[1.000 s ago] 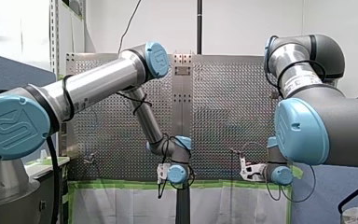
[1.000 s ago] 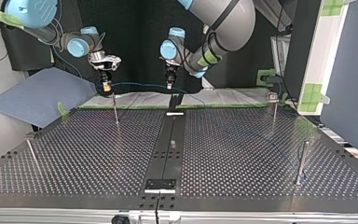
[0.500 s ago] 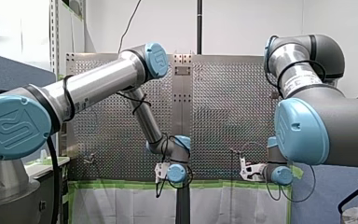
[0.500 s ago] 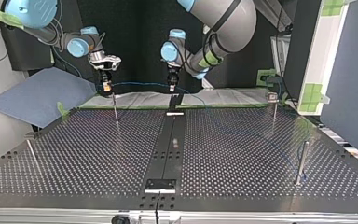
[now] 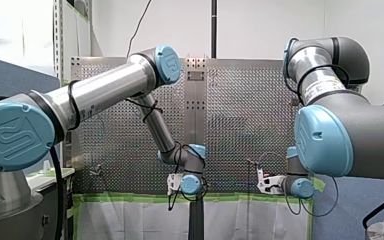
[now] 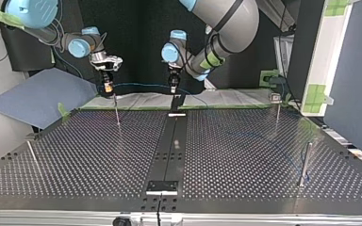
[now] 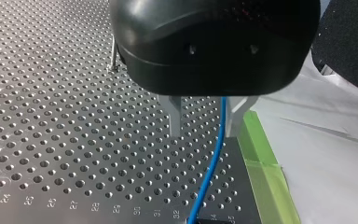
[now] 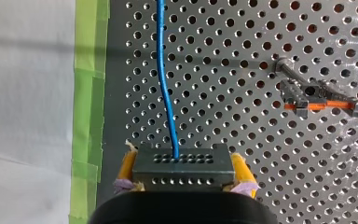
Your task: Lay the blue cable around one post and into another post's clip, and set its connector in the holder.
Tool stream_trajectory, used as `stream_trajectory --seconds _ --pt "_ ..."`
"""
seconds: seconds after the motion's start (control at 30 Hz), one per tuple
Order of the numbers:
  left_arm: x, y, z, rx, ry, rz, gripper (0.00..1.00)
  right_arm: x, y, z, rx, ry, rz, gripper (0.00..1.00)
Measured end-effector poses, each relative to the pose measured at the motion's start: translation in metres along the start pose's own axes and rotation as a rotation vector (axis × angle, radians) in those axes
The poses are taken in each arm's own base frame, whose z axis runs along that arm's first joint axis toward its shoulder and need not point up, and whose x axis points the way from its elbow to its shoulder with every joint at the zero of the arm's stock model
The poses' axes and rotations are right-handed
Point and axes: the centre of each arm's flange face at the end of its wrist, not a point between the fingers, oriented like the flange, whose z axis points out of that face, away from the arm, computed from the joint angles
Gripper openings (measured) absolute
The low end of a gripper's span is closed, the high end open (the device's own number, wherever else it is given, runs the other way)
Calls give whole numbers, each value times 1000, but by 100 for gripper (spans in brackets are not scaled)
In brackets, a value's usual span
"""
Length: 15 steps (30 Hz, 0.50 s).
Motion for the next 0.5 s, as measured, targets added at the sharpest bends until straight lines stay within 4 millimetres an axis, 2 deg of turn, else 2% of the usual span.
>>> stream_trajectory --seconds 0.03,0.1,0.23,0.33,0.4,0.5 --pt "0 0 0 0 0 0 31 0 0 0 0 0 0 0" --pt "0 -1 -1 0 0 1 20 0 -1 0 1 0 0 0" --pt "0 -1 -1 3 0 1 16 0 -1 0 1 0 0 0" --pt "0 -1 -1 3 0 1 4 0 -1 0 1 0 0 0" --pt "0 -1 -1 3 1 1 0 0 -1 0 1 0 0 0" --pt "0 -2 -1 4 1 1 0 0 -1 0 1 0 0 0"
